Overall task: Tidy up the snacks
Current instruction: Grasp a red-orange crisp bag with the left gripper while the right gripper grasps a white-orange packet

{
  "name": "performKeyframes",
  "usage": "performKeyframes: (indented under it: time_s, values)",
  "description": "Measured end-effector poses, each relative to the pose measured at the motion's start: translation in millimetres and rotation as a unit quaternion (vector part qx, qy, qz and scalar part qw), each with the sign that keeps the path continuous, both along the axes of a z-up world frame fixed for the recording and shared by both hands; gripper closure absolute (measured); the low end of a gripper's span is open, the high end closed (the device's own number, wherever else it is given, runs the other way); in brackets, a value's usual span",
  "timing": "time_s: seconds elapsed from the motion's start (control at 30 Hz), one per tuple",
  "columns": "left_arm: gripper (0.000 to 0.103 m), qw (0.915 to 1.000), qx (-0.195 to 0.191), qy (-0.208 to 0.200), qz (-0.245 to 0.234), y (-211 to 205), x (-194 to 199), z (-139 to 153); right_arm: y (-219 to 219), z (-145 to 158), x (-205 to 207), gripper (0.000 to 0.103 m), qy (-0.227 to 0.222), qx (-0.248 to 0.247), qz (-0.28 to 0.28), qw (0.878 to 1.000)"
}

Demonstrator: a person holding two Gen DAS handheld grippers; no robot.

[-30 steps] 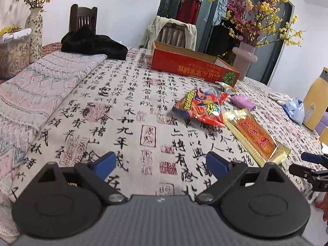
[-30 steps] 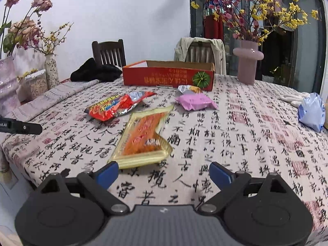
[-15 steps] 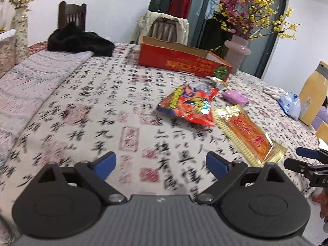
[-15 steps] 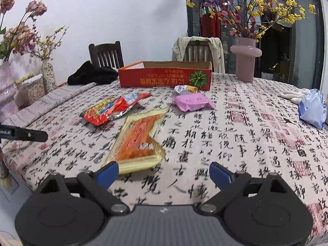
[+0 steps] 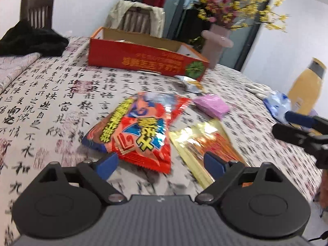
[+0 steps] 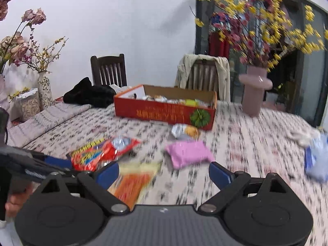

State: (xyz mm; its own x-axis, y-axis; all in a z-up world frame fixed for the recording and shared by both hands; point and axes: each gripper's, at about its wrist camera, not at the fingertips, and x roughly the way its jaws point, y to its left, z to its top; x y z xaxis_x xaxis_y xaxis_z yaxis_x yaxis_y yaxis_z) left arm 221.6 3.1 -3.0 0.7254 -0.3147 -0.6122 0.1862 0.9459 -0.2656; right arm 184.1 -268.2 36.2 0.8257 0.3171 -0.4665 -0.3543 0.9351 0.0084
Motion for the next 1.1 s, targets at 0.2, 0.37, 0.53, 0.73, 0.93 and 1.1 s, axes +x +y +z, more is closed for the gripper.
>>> performKeyframes:
  time_s: [0.2, 0.37, 0.53, 0.73, 0.93, 1.1]
  values:
    - [0.02, 0.9987, -0.007, 0.006, 0.051, 36, 35, -3, 19, 0, 56, 0.01, 0.019, 0.001, 0.019, 1.0]
    - [0.015, 0.9997, 0.002, -0.02, 0.013, 40, 44, 15, 38, -13, 90, 0.015, 0.05, 0.002, 0.038, 0.998]
    - [0.008, 0.9921, 0.074, -0.057, -0.084, 13, 69, 22, 53, -26, 86, 0.015, 0.082, -0.016, 0.05, 0.995]
    - [0.006, 0.9795, 0.132, -0.022, -0.151, -13, 122, 3, 50, -42, 66, 0.014, 0.071, -0.056, 0.042, 0.995]
    - [0.021, 0.9807, 0.109, 0.0, -0.163, -11, 139, -5, 6, -43, 86, 0.014, 0.077, -0.027, -0.022, 0.996]
    - [0.05, 0.9828, 0.107, -0.014, -0.15, -11, 139, 2, -18, -38, 103, 0.014, 0.063, -0.018, -0.036, 0.997]
